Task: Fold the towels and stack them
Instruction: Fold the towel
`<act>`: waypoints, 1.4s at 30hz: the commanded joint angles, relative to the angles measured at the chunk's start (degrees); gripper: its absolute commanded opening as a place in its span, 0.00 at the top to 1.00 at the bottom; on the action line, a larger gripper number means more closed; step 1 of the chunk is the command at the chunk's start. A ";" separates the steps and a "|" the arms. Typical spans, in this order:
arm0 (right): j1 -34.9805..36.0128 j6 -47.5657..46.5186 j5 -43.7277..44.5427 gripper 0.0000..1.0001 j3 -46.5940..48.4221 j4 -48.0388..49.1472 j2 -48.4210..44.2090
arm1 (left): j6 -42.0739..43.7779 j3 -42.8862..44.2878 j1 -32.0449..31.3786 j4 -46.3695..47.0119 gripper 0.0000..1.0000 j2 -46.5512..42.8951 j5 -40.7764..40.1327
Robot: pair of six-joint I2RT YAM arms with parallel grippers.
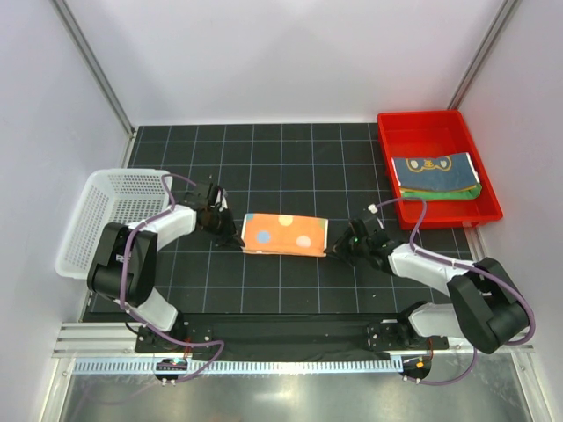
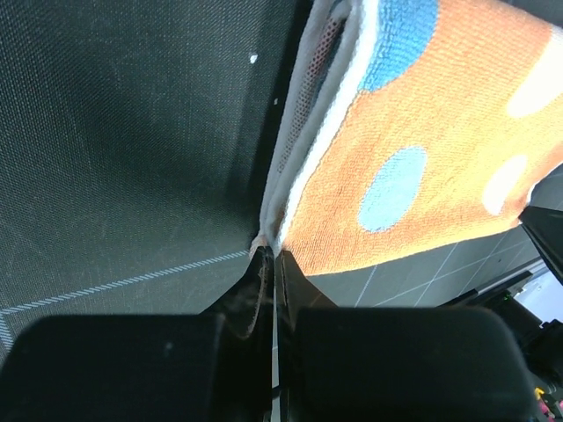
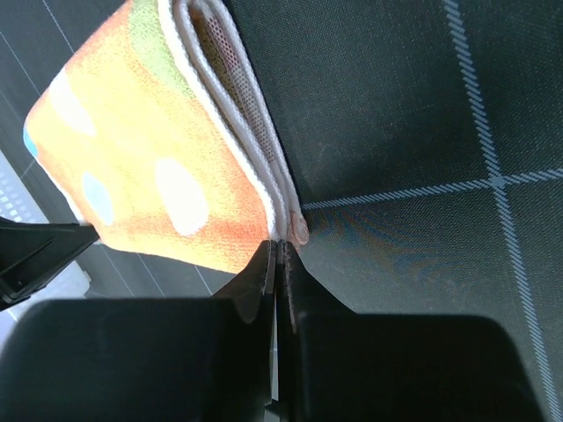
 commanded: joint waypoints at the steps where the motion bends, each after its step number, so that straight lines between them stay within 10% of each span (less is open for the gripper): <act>1: 0.21 -1.90 3.19 0.99 2.98 -0.70 -1.84 | 0.30 2.53 0.01 -1.27 1.00 -1.52 0.52; 32: 0.21 -9.46 11.01 0.99 0.53 -4.66 -1.93 | -3.31 -8.45 -2.36 3.73 0.99 -5.04 0.61; 38: 0.21 -12.44 12.33 0.81 2.02 -7.55 -3.50 | -2.52 -8.19 -2.62 1.37 0.66 -7.67 1.14; 42: 0.12 -15.61 13.74 0.71 5.70 -14.32 -7.72 | 0.72 -3.46 -2.62 -4.95 0.62 -9.34 -0.61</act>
